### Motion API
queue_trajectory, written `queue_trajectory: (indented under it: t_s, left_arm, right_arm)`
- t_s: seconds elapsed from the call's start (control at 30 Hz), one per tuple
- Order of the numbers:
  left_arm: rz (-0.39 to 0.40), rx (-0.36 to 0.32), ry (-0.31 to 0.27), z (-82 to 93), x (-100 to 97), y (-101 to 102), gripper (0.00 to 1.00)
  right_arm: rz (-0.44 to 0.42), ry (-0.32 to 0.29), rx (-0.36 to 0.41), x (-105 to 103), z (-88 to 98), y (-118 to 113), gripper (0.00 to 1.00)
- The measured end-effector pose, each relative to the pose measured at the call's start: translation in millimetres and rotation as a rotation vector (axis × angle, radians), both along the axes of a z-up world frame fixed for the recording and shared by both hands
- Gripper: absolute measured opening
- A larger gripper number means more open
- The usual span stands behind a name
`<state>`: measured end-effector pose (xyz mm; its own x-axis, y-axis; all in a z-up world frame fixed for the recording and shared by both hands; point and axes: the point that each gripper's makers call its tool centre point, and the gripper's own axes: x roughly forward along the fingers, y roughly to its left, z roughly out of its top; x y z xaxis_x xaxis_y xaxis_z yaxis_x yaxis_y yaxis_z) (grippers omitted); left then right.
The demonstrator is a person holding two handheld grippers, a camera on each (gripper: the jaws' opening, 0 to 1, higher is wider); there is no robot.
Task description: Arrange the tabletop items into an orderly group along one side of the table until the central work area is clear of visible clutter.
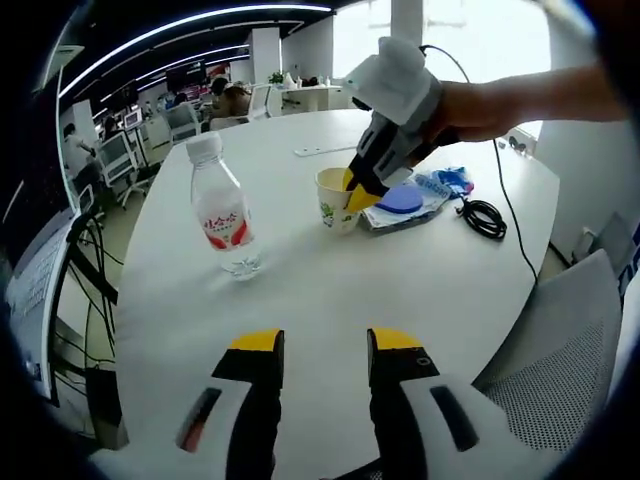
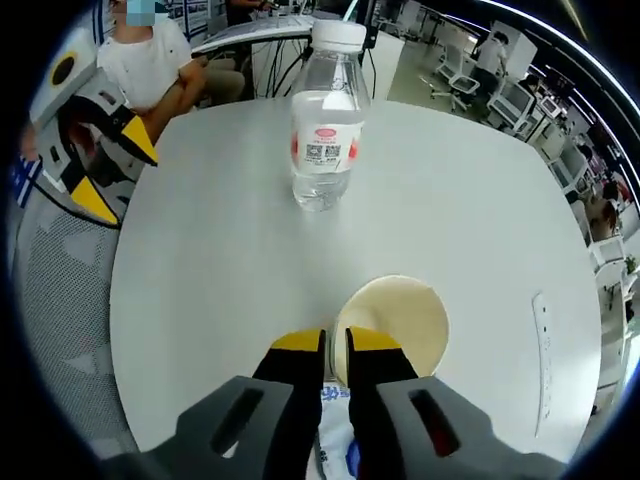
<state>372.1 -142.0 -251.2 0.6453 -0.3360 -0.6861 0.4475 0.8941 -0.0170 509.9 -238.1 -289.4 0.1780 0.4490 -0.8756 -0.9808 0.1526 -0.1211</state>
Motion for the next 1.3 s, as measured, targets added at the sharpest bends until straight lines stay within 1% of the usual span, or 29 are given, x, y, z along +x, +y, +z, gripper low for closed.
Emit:
queue_trajectory:
  t_s: [0.07, 0.23, 0.33, 0.43, 0.53, 0.63, 0.73, 0.83, 0.9, 0.97, 1.13, 1.3]
  left_arm:
    - [0.000, -0.007, 0.004, -1.0, 0.5, -0.8, 0.32]
    - [0.008, -0.018, 0.002, 0.2, 2.5, -3.3, 0.32]
    - [0.007, -0.020, 0.002, 0.6, 2.8, -4.3, 0.32]
    - [0.008, -0.024, 0.004, -0.7, 3.6, -5.2, 0.32]
    - [0.010, -0.030, 0.006, -1.0, 3.6, -5.7, 0.32]
    - [0.009, -0.032, 0.007, -2.3, 4.0, -6.0, 0.32]
    - [0.016, -0.041, 0.012, -3.9, 4.8, -6.5, 0.32]
    - [0.026, -0.058, 0.018, -5.3, 6.0, -7.0, 0.32]
    - [0.029, -0.064, 0.020, -5.9, 6.6, -7.3, 0.32]
    - [0.033, -0.072, 0.023, -6.1, 7.0, -7.5, 0.32]
    - [0.046, -0.088, 0.025, -6.0, 9.6, -6.4, 0.32]
    - [0.060, -0.098, 0.025, -4.6, 12.2, -4.4, 0.32]
  right_arm:
    - [0.005, -0.010, -0.018, 1.4, -1.1, -3.5, 0.09]
    - [0.008, -0.016, -0.005, 0.4, 4.5, -4.9, 0.12]
    - [0.032, -0.036, -0.036, 2.0, 4.5, -9.1, 0.15]
    - [0.011, -0.025, 0.008, 1.6, 12.6, -7.4, 0.16]
    - [0.002, -0.028, 0.016, 0.9, 17.5, -9.1, 0.16]
    - [-0.019, -0.025, 0.046, 0.2, 24.5, -9.7, 0.17]
    - [-0.044, -0.023, 0.072, 0.1, 31.9, -13.3, 0.17]
    - [-0.057, -0.028, 0.080, 1.0, 35.2, -18.4, 0.17]
    - [-0.082, -0.023, 0.102, 1.1, 38.9, -22.5, 0.17]
    - [-0.115, -0.015, 0.127, 1.0, 42.5, -28.1, 0.17]
    - [-0.158, -0.033, 0.140, -1.1, 49.0, -50.8, 0.17]
    - [-0.254, -0.031, 0.188, 0.5, 56.4, -79.5, 0.17]
